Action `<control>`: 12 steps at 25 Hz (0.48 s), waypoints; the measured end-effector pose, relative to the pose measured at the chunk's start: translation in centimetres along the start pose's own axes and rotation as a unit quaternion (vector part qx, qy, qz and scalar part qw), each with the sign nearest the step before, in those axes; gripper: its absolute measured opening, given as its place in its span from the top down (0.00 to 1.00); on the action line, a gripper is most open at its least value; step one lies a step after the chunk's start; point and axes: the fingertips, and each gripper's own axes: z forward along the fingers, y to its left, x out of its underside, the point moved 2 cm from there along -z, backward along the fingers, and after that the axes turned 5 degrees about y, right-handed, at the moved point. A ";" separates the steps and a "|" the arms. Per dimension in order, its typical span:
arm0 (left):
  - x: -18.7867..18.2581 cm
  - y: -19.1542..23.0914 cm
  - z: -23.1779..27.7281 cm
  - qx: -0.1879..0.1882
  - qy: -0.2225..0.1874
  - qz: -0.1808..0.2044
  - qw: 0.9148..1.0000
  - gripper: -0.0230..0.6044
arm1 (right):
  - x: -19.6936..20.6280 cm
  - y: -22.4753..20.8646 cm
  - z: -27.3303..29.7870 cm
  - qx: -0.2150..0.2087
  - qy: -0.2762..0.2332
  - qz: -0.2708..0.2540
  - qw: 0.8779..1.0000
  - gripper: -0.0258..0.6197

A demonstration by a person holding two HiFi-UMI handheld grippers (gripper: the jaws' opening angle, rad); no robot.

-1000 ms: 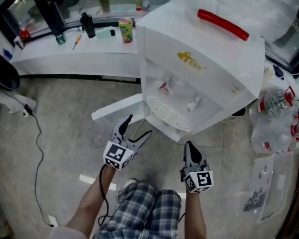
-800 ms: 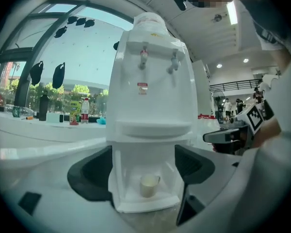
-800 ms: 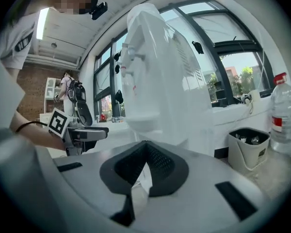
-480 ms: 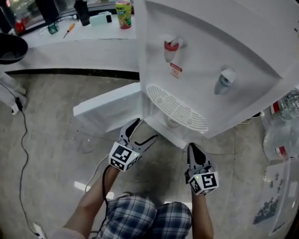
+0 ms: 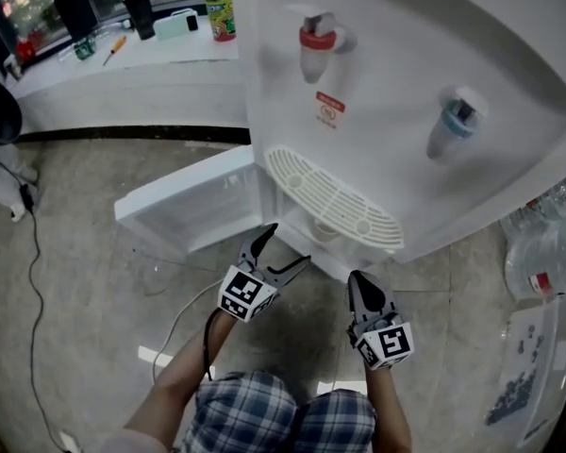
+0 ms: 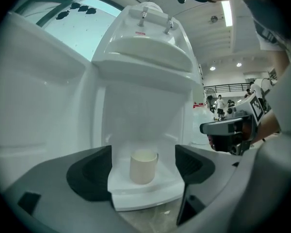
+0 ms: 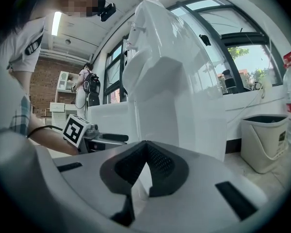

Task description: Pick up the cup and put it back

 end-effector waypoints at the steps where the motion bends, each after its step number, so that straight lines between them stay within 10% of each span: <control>1: 0.3 -0.1 0.6 0.001 0.001 0.001 1.000 0.34 | 0.0 0.1 0.0 -0.004 0.001 -0.003 1.000 0.93; 12: 2.7 -1.0 8.4 0.005 0.037 0.011 0.999 0.30 | 0.4 -0.2 -0.1 -0.014 0.001 -0.007 1.000 0.93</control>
